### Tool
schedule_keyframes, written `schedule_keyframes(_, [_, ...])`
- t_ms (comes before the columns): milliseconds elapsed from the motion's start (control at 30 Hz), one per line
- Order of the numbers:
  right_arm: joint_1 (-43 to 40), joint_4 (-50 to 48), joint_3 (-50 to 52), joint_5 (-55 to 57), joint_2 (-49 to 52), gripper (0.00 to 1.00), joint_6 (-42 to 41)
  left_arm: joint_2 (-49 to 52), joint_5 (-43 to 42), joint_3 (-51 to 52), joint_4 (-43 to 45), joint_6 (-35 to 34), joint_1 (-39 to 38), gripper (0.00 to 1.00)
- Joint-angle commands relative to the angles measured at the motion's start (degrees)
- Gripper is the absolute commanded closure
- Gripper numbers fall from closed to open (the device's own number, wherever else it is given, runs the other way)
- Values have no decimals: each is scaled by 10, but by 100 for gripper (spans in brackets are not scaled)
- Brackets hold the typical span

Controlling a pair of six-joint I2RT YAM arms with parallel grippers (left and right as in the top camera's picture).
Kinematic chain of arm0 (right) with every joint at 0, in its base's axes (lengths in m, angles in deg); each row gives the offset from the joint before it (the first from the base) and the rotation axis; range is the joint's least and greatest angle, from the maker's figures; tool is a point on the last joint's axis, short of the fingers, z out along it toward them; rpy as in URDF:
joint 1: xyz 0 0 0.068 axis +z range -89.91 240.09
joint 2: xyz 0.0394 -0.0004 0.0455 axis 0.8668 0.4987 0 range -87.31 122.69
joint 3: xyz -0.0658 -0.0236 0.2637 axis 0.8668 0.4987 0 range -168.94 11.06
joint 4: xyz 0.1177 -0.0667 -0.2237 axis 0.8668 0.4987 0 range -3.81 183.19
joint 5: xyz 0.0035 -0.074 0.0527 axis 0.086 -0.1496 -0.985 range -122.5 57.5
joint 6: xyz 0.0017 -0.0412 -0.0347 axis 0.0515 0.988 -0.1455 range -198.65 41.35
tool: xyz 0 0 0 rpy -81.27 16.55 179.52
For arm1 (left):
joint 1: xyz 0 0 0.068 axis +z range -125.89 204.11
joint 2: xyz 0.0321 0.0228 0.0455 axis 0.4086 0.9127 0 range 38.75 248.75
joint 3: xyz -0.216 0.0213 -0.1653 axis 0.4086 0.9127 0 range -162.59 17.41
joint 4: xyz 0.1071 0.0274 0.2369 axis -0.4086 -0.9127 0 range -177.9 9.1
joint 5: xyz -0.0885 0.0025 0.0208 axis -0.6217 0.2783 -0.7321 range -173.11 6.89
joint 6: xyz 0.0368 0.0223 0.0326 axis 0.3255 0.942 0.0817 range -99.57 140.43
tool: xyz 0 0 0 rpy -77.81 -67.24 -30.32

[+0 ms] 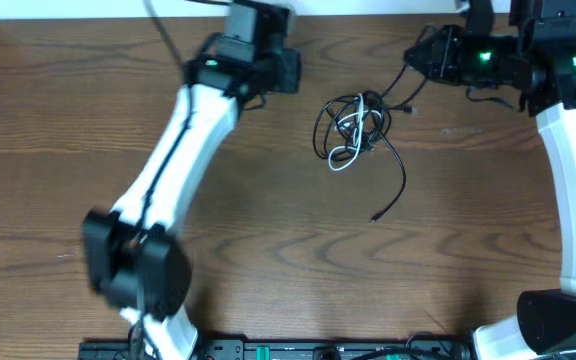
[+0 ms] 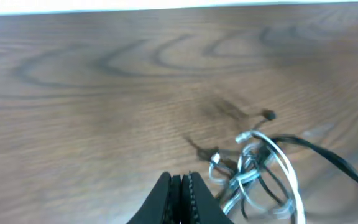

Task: Untangle cables

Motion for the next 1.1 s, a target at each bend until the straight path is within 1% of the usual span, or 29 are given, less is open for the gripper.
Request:
schedule_keyframes(0, [-8, 8, -6, 112, -1, 99, 9, -45, 11, -5, -33, -3, 5, 92])
schedule_keyframes(100, [-9, 17, -2, 169, 6, 99, 9, -66, 11, -5, -63, -3, 9, 93])
schedule_keyframes(200, [-9, 26, 1, 189, 17, 99, 14, -80, 11, -5, -84, -3, 11, 92])
schedule_keyframes(533, [-9, 48, 1, 188, 108, 99, 33, -90, 13, -5, -140, 0, 11, 93])
schedule_keyframes(733, [-11, 48, 1, 189, 159, 96, 43, -90, 21, -5, -156, 2, 11, 93])
schedule_keyframes(900, [-16, 58, 1, 188, 186, 98, 50, -85, 19, -5, -157, 1, 10, 92])
schedule_keyframes(933, [-16, 63, 1, 186, 188, 98, 52, -80, 17, -5, -157, 1, 9, 91])
schedule_keyframes(967, [-15, 66, 1, 186, 189, 99, 54, -76, 12, -4, -155, 1, 7, 86])
schedule_keyframes(1000, [-15, 68, 1, 184, 189, 99, 59, -68, 4, -4, -153, 1, 5, 83])
schedule_keyframes(1033, [-15, 69, 1, 184, 188, 99, 61, -61, -5, -4, -151, 1, 2, 74])
schedule_keyframes(1067, [-15, 70, 1, 184, 188, 99, 61, -51, -19, -4, -146, 2, -2, 70])
